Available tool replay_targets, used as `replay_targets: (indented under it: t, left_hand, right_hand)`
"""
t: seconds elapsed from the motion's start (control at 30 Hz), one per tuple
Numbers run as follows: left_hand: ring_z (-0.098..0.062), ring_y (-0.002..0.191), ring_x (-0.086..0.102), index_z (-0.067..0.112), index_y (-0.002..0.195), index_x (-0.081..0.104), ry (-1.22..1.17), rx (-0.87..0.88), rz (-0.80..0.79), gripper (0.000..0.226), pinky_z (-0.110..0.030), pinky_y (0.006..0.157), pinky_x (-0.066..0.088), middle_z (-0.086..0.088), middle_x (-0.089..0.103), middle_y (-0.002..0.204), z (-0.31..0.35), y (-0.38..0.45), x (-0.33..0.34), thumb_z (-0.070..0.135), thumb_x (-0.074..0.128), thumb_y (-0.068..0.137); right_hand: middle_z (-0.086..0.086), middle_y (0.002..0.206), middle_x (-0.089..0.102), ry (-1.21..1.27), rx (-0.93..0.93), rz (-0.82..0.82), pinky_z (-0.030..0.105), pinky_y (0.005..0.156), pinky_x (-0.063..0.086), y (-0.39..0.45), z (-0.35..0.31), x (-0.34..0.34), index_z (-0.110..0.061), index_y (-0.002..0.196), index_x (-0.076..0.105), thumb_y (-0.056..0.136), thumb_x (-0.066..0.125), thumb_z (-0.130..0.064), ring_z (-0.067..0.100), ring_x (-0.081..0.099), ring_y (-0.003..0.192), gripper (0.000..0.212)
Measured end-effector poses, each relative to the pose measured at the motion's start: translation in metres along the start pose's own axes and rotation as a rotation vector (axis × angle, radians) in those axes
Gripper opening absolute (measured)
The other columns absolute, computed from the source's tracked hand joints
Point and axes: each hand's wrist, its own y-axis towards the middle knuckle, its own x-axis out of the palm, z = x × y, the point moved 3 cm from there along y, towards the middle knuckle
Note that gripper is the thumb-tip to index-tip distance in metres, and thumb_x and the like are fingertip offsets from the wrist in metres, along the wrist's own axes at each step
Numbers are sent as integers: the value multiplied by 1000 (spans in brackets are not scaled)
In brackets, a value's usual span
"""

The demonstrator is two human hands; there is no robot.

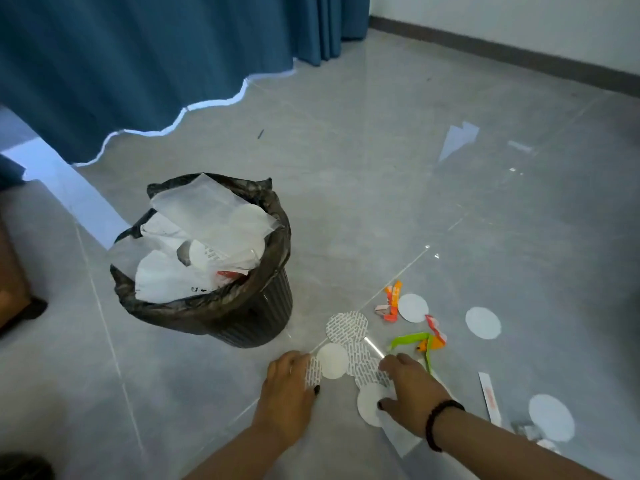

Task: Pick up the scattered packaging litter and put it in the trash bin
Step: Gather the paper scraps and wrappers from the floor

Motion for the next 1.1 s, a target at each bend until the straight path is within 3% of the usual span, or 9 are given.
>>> replay_targets:
  t: [0.17,0.23,0.33,0.5,0.6,0.7,0.83,0.9,1.1]
  left_hand:
    - [-18,123,45,22,133,48,-161,-98,19,53,-19,104,31,0,44,133,-4,2,5,18,66,83]
    - [-16,112,53,20,126,52,-245,-189,0,51,-10,90,32,1,54,121,-7,5,5,14,70,79]
    - [-8,86,55,23,121,52,-289,-290,-56,53,-10,77,36,7,56,99,-12,9,5,17,76,74]
    - [-6,114,45,28,123,48,-200,-108,64,60,-14,99,34,15,36,116,1,20,-1,34,77,71]
    - [-5,125,28,31,138,36,-167,48,-52,84,-15,105,24,14,29,136,15,32,7,43,80,67]
    - [-14,128,28,30,143,32,-49,66,-111,95,-22,107,29,9,29,140,24,42,15,42,83,64]
    - [-16,114,45,29,123,48,-247,-110,-91,74,-27,96,44,6,43,111,21,52,15,24,88,61]
    - [-14,106,50,29,105,51,-217,-134,-95,61,-25,89,47,8,44,104,19,53,16,28,90,58]
    - [-10,113,42,24,110,58,13,-52,8,49,-19,94,41,5,46,122,23,41,12,46,77,71]
  right_hand:
    - [2,125,42,-280,-144,-5,34,91,37,9,-2,9,-21,122,42,77,64,-45,23,43,115,55]
    - [0,121,44,-235,-138,-5,32,87,35,15,-1,9,-23,118,44,74,67,-44,23,44,113,54]
    - [-4,112,46,-138,-120,-25,28,87,36,17,2,14,-23,112,49,75,68,-37,19,43,113,44]
    - [-6,100,38,-33,-114,-48,26,88,39,17,2,16,-26,96,54,77,67,-30,19,44,112,23]
    - [-4,105,39,56,-130,99,26,90,41,21,6,8,-18,95,61,78,67,-24,18,44,109,20]
    - [-1,118,37,93,-173,68,22,93,39,29,3,8,-14,104,61,79,66,-13,18,44,109,26]
    - [-3,118,34,104,-148,33,18,91,40,37,2,8,-17,111,58,79,66,-13,17,48,105,33]
    - [-3,117,39,111,-109,44,23,90,43,38,3,8,-20,110,52,77,67,-13,17,48,104,37]
    - [4,123,49,96,-36,-13,28,94,43,39,2,11,-20,125,45,80,64,-12,20,46,117,50]
